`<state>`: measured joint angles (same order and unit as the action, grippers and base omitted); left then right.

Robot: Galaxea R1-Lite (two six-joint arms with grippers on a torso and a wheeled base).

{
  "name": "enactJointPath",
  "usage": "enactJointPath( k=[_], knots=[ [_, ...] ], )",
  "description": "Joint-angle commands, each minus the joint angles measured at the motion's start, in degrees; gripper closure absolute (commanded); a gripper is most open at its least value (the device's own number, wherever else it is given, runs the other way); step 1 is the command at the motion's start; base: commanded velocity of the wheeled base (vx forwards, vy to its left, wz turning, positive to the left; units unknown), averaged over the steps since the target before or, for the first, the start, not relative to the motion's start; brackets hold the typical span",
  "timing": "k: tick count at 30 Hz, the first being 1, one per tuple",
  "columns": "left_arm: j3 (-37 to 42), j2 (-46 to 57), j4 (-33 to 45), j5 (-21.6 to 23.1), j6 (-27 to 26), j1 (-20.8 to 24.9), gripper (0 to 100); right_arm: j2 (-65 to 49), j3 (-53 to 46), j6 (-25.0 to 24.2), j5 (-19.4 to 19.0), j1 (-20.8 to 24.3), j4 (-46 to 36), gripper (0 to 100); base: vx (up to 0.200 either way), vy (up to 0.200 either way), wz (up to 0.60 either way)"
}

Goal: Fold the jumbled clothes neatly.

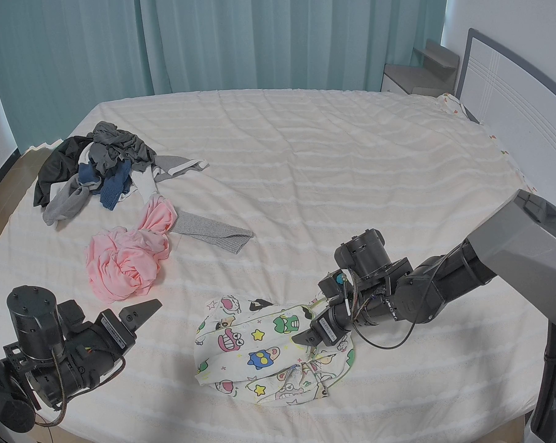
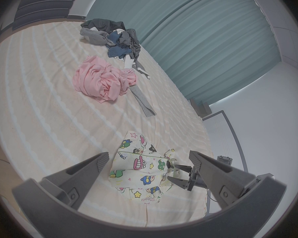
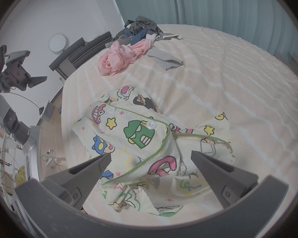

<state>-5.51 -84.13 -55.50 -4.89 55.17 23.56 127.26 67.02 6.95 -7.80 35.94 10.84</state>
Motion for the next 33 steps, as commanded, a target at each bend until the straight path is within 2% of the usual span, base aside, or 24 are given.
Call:
enactJointPath(
  k=[1, 3, 4, 11, 20, 21, 22, 26, 30, 33],
  knots=[
    [-0.03, -0.69, 0.04, -0.03, 0.02, -0.01, 0, 1.77, 0.74, -0.01, 0.16, 0.1, -0.03, 0, 0.0, 0.0, 0.0],
    [0.06, -0.6, -0.04, -0.03, 0.02, -0.1, 0, 3.61, 1.88, 0.17, 1.56, -0.25, 0.06, 0, 0.0, 0.0, 0.0],
    [0.06, -0.6, -0.04, 0.05, 0.02, -0.1, 0, 3.96, 2.23, 0.17, 1.83, -0.34, 0.06, 100, 0.0, 0.0, 0.0],
    [0.06, -0.6, -0.04, -0.03, 0.02, -0.1, 0, 0.62, -0.14, -0.01, 2.09, -1.22, -0.03, 100, 0.0, 0.0, 0.0],
    [0.06, -0.51, -0.04, -0.03, 0.02, -0.1, 0, -7.55, -7.87, -1.76, 1.12, -3.24, -0.03, 100, 0.0, 0.0, 0.0],
    [0.06, -0.51, -0.04, -0.03, 0.02, -0.01, 0, -8.43, -8.31, -2.2, -0.55, -5.44, -0.03, 100, 0.0, 0.0, 0.0],
    [0.06, -0.51, -0.04, -0.03, 0.02, -0.01, 0, -8.43, -8.31, -2.2, -0.55, -5.44, -0.03, 100, 0.0, 0.0, 0.0],
    [0.15, -0.6, -0.04, -0.03, 0.02, -0.01, 0, -9.22, -7.52, -2.11, -5.12, -8.87, 0.06, 100, 0.0, 0.0, 0.0],
    [0.15, -0.51, -0.04, -0.03, 0.02, -0.01, 0, -9.13, -6.47, -1.15, -9.42, -9.66, 0.32, 100, 0.0, 0.0, 0.0],
    [0.15, -0.51, -0.04, -0.03, 0.02, -0.01, 0, -9.13, -6.56, 0.87, -10.66, -9.66, -0.03, 100, 0.0, 0.0, 0.0]
  ],
)
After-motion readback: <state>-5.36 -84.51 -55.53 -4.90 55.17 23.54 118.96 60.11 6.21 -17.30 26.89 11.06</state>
